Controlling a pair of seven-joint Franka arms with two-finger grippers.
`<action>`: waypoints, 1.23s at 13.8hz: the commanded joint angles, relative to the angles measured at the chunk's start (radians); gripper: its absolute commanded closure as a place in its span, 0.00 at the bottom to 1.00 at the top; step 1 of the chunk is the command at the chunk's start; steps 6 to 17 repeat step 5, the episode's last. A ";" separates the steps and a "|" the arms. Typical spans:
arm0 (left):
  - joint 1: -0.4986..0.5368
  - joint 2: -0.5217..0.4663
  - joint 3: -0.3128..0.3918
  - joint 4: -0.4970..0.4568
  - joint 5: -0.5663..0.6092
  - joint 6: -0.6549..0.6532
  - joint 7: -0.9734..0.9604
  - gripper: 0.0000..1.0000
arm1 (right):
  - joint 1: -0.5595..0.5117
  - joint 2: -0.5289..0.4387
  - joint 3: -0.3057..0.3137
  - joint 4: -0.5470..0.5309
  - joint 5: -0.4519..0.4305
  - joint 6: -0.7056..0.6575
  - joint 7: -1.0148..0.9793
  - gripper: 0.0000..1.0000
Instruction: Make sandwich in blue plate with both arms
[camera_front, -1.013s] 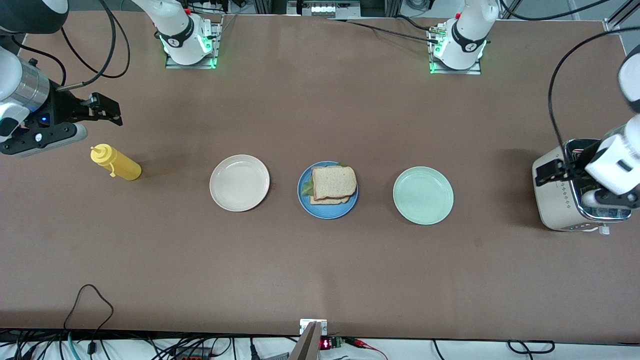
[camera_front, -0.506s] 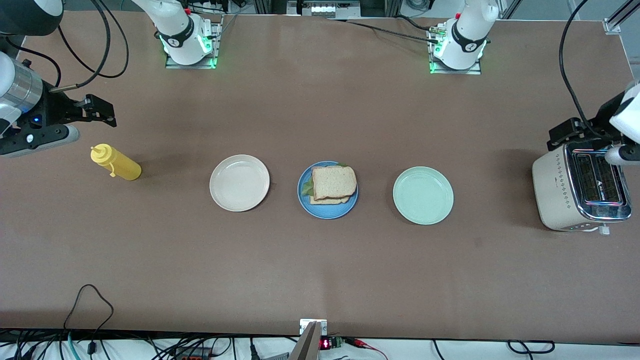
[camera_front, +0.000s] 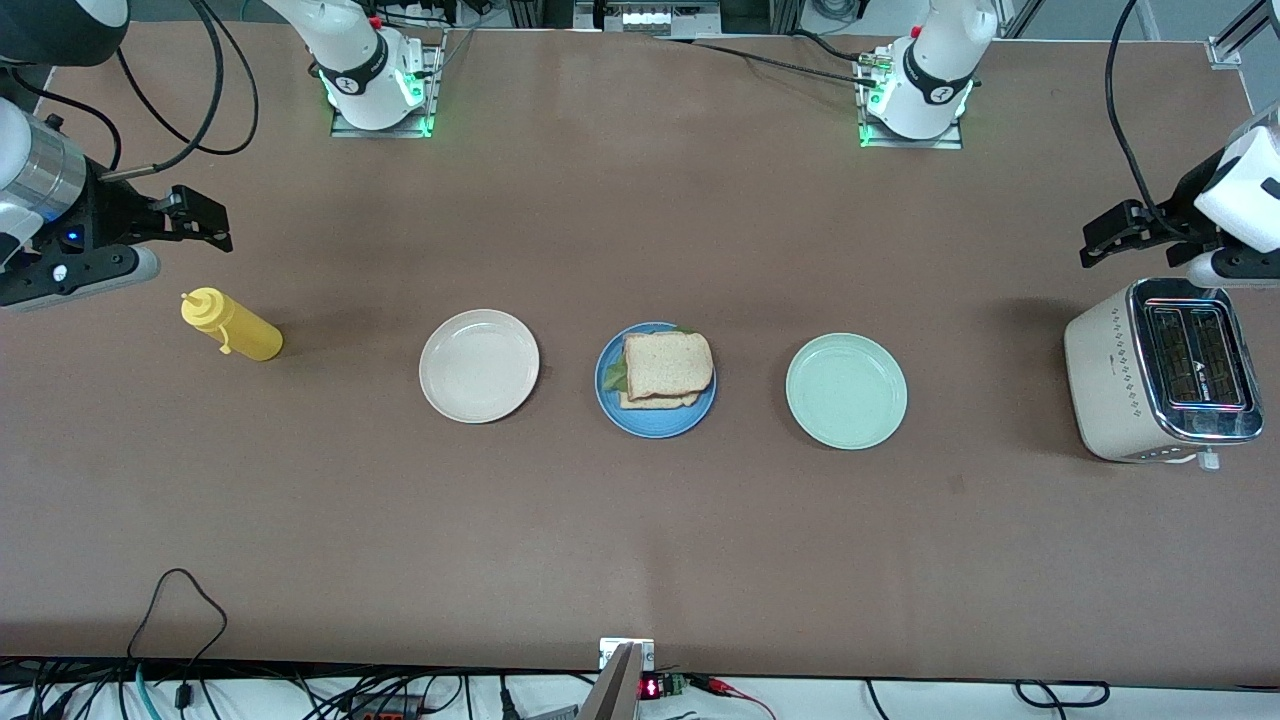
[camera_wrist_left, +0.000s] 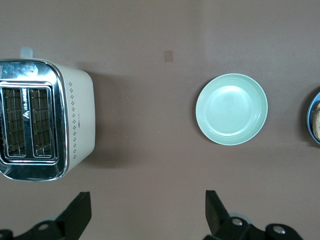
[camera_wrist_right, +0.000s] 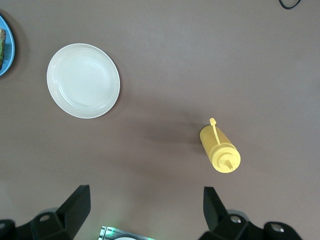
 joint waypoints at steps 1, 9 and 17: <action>-0.003 -0.035 0.002 -0.045 0.017 0.019 -0.010 0.00 | 0.006 -0.018 -0.010 -0.010 -0.014 -0.010 0.011 0.00; -0.003 -0.035 0.002 -0.045 0.017 0.017 -0.003 0.00 | 0.004 -0.018 -0.008 -0.010 -0.014 -0.012 0.012 0.00; -0.003 -0.035 0.002 -0.045 0.017 0.017 -0.003 0.00 | 0.004 -0.018 -0.008 -0.010 -0.014 -0.012 0.012 0.00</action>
